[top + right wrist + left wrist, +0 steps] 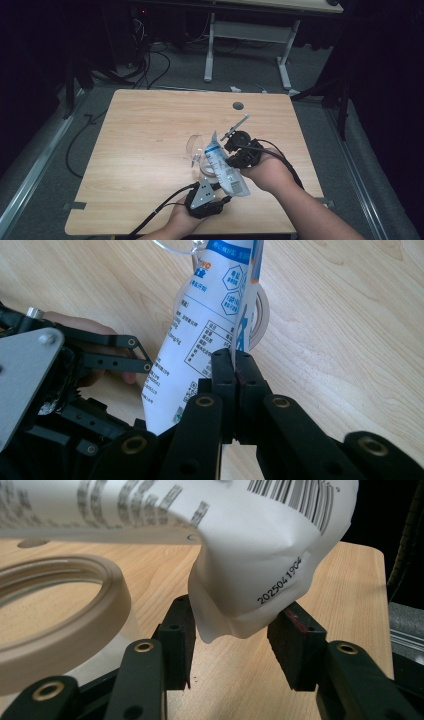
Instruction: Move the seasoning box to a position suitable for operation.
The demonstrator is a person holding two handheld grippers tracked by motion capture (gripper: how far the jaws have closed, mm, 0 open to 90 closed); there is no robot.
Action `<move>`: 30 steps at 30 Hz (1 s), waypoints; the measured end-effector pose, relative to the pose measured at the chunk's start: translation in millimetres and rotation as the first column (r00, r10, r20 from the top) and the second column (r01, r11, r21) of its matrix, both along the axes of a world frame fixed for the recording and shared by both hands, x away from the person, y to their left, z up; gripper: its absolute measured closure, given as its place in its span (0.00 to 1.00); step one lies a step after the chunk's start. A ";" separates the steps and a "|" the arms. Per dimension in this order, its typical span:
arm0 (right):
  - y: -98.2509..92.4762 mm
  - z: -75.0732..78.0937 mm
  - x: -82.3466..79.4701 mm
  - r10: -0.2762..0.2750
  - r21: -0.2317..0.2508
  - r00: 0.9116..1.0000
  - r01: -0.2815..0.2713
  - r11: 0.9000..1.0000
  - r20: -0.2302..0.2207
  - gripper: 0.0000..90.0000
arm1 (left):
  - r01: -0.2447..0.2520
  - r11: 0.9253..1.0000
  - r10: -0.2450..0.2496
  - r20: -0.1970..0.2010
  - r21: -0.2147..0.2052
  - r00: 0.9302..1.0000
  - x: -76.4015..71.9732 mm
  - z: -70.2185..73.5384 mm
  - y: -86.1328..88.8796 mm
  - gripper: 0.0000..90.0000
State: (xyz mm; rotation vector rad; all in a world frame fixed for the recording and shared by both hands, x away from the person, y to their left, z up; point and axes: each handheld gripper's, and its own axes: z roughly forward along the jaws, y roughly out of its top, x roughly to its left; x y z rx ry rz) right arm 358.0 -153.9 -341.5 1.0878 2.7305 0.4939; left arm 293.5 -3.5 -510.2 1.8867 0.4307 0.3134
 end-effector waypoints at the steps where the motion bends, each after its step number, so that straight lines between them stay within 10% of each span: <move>1: -0.3 0.0 -0.4 -0.001 0.001 1.000 0.001 1.000 -0.001 1.00 | -0.002 1.000 0.002 0.000 0.000 1.000 0.3 -0.6 -0.1 0.61; 30: -7.6 1.2 -4.9 -0.014 0.019 1.000 0.014 1.000 0.009 1.00 | -0.014 0.999 0.014 0.003 0.040 1.000 -3.2 -1.8 24.0 0.56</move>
